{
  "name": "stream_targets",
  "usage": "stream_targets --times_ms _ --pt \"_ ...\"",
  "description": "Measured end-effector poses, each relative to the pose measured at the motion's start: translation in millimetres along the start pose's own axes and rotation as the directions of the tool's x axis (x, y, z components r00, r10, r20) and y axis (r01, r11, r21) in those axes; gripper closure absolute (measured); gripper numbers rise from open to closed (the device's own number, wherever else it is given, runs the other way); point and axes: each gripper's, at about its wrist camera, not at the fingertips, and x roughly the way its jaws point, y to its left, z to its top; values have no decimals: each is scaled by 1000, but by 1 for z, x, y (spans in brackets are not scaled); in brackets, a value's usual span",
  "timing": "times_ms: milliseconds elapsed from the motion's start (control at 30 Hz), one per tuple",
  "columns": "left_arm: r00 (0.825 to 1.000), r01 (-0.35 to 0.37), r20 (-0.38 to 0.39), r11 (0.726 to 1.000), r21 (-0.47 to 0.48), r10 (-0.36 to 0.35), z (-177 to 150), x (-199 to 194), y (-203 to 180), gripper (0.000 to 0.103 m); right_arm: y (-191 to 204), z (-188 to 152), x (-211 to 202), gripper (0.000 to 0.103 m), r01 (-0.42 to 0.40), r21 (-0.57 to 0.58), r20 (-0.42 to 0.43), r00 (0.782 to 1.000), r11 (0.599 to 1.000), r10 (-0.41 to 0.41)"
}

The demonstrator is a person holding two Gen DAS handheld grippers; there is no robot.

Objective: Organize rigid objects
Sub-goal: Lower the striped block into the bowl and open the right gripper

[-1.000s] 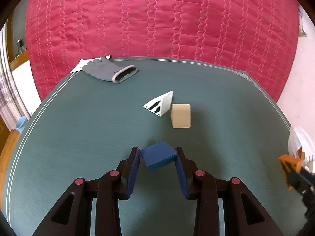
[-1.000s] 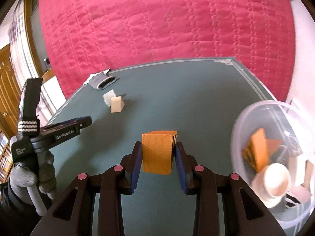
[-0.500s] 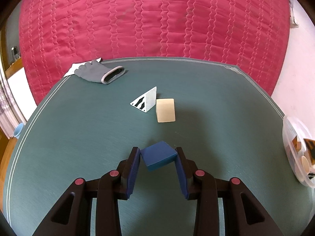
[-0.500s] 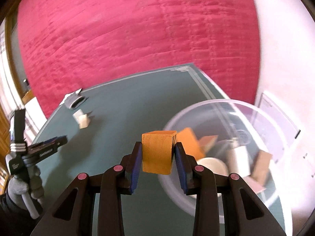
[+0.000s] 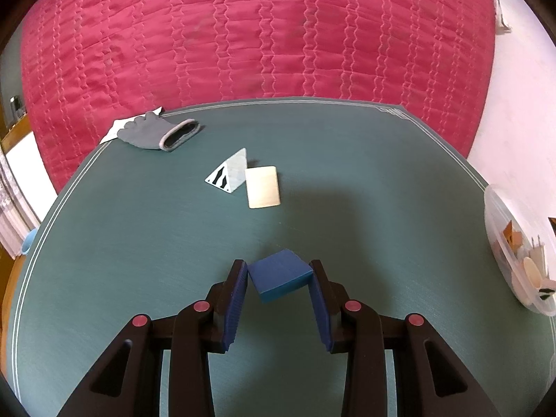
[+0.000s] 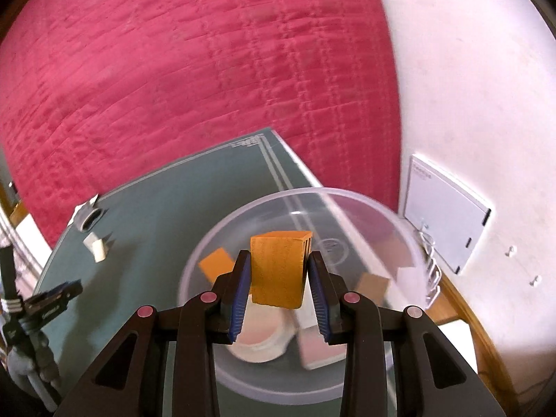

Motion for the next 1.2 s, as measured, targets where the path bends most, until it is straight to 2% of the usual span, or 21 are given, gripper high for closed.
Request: stream_targets --times_ms 267,467,867,1200 --pt "1000 19 -9 1000 17 -19 -3 -3 -13 65 -36 3 6 69 40 78 -6 999 996 -40" --pt "999 38 -12 999 34 -37 -4 -6 -26 65 -48 0 16 69 35 113 -29 999 993 -32" --pt "997 75 -26 995 66 -74 -3 -7 -47 65 -62 -4 18 67 32 165 -19 999 986 -30" --pt "987 159 -35 978 135 -155 2 -12 -88 65 -53 -7 11 67 41 124 14 999 991 -43"
